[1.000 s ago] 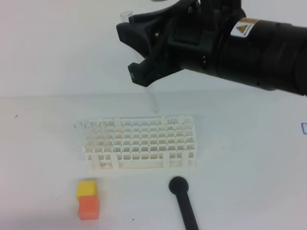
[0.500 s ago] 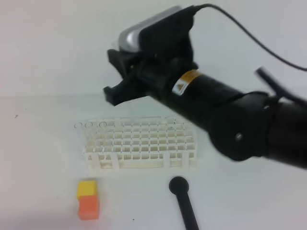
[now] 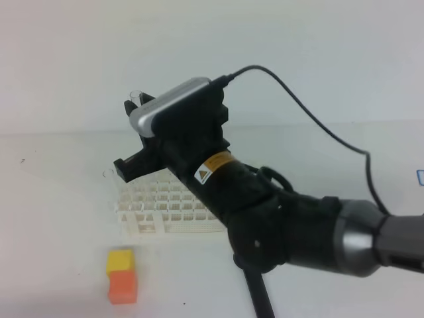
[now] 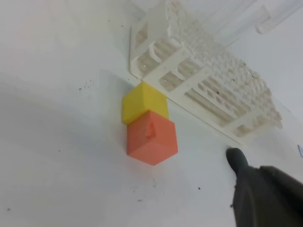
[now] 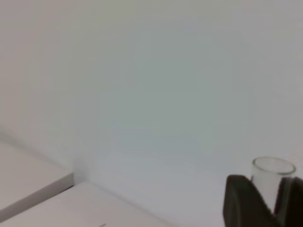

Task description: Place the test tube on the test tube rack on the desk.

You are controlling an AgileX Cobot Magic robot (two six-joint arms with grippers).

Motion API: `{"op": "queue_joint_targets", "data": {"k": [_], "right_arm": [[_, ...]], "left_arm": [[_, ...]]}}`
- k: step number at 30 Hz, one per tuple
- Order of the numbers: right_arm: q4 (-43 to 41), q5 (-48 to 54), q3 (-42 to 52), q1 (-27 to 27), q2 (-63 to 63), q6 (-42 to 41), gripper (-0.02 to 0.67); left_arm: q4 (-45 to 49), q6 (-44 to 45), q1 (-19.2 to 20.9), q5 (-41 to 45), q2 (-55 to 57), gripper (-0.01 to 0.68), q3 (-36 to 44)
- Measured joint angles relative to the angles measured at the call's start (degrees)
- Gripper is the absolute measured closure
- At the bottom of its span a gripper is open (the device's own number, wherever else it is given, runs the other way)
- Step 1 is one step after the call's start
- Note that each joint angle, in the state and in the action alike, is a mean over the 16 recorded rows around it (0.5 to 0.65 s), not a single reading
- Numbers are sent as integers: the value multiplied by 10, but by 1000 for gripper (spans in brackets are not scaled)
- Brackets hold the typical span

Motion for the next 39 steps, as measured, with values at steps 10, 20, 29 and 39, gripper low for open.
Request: {"op": "queue_joint_targets", "data": {"k": [10,20,29,39], "right_arm": [[50,-92,13,16,46,-24,524],[70,-127,35,23,63,-14,524],[77,-149,39,25,82,3,524],[80,-159,31,26,98,10,524]], "left_arm": [[0,0,0,1,0,674,-1],[0,0,0,1,1,674,-1],[0,0,0,1,1,674,-1],[0,0,0,1,1,674,-1]]}}
